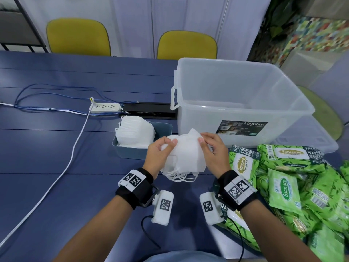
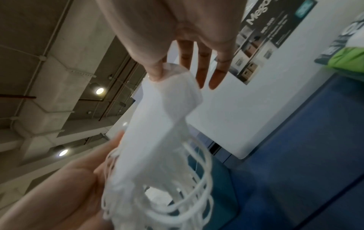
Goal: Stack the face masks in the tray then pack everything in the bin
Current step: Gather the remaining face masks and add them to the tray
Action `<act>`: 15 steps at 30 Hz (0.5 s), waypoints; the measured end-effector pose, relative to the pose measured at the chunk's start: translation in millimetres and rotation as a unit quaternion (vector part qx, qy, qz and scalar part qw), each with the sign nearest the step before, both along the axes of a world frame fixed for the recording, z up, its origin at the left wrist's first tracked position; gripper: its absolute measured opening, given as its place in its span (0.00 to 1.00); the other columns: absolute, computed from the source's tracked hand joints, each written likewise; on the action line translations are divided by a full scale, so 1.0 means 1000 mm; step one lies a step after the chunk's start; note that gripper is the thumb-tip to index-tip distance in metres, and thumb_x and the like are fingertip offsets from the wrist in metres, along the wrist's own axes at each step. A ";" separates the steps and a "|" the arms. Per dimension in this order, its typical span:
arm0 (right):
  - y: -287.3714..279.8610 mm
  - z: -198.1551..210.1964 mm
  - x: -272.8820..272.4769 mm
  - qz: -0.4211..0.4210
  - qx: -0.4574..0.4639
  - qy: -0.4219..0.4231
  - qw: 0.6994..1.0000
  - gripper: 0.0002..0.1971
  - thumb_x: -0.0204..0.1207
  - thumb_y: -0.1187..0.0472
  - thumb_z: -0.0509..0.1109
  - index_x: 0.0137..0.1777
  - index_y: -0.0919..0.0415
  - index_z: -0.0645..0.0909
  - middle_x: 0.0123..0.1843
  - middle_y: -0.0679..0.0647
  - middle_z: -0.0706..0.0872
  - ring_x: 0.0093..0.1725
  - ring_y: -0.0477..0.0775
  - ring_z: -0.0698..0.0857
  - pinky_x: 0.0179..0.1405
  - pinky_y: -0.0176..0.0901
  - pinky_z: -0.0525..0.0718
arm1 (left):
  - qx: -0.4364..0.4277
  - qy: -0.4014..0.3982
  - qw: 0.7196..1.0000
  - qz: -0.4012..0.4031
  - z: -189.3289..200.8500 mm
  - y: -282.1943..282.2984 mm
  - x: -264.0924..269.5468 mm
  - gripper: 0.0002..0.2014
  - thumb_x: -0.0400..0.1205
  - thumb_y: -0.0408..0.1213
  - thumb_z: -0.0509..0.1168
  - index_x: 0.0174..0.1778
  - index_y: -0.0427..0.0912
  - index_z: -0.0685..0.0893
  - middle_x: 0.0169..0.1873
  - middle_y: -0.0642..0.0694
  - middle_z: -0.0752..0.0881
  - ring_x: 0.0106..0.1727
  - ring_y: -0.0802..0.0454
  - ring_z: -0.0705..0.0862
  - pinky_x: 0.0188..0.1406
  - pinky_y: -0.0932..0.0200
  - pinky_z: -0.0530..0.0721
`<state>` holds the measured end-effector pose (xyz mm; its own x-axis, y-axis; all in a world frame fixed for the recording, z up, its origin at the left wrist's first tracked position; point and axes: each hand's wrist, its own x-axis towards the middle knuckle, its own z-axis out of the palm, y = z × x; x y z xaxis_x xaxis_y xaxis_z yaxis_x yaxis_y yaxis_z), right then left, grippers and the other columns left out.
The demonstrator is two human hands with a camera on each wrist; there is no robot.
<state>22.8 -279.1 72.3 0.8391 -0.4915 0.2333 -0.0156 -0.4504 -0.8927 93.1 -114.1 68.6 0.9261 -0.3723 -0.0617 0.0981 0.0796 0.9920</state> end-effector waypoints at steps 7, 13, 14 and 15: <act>-0.015 -0.002 -0.017 0.024 0.100 -0.029 0.994 0.09 0.80 0.66 0.69 0.52 0.53 0.87 0.50 0.55 0.89 0.49 0.47 0.85 0.51 0.37 0.83 | -0.006 0.018 0.998 0.062 -0.001 0.004 0.008 0.14 0.84 0.38 0.63 0.32 0.46 0.77 0.37 0.42 0.78 0.42 0.47 0.75 0.47 0.49 0.74; -0.005 0.000 -0.016 0.042 0.152 -0.010 0.987 0.07 0.76 0.71 0.71 0.49 0.61 0.88 0.43 0.54 0.90 0.39 0.39 0.86 0.45 0.30 0.83 | -0.026 0.029 0.999 0.021 0.001 0.000 0.002 0.10 0.83 0.40 0.65 0.37 0.43 0.76 0.39 0.44 0.81 0.42 0.48 0.77 0.46 0.50 0.76; -0.004 -0.001 -0.014 0.032 0.160 -0.010 0.987 0.07 0.76 0.70 0.72 0.48 0.60 0.88 0.43 0.54 0.89 0.39 0.39 0.86 0.44 0.30 0.83 | -0.029 0.029 0.999 0.016 0.002 0.000 0.001 0.09 0.81 0.41 0.67 0.38 0.43 0.76 0.40 0.42 0.82 0.43 0.47 0.78 0.45 0.49 0.78; -0.003 -0.001 -0.013 0.019 0.166 -0.009 0.986 0.06 0.76 0.70 0.72 0.47 0.59 0.88 0.43 0.54 0.89 0.40 0.41 0.86 0.45 0.31 0.83 | -0.027 0.026 0.999 0.009 0.002 0.000 0.000 0.09 0.79 0.40 0.70 0.39 0.44 0.76 0.41 0.41 0.82 0.43 0.47 0.80 0.46 0.48 0.81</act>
